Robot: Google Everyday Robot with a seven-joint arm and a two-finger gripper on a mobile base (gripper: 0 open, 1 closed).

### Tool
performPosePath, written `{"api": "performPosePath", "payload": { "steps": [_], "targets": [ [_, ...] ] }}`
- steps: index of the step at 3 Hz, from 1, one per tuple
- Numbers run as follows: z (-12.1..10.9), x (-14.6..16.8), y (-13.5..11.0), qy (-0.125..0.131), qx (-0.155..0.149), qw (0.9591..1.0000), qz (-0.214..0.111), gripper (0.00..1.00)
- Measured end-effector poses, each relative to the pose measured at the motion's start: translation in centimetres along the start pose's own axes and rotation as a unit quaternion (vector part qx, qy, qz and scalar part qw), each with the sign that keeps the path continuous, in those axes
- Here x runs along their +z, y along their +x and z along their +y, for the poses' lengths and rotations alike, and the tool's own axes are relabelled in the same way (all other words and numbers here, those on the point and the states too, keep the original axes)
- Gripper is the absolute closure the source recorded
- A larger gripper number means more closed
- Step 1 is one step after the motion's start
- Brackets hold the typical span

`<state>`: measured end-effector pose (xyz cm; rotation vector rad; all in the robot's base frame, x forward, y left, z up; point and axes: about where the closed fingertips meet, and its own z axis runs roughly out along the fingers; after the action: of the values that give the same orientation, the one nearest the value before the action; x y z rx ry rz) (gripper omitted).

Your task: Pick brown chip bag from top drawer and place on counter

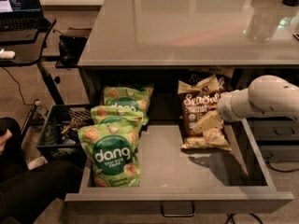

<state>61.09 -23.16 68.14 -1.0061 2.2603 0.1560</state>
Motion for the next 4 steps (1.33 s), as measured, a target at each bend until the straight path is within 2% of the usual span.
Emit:
{"api": "performPosePath", "payload": {
  "steps": [2, 3, 4],
  "targets": [
    [1.0, 2.3, 0.4, -0.008, 0.009, 0.9999, 0.000, 0.00],
    [1.0, 2.3, 0.4, -0.008, 0.009, 0.9999, 0.000, 0.19],
    [1.0, 2.3, 0.4, -0.008, 0.009, 0.9999, 0.000, 0.42]
  ]
}}
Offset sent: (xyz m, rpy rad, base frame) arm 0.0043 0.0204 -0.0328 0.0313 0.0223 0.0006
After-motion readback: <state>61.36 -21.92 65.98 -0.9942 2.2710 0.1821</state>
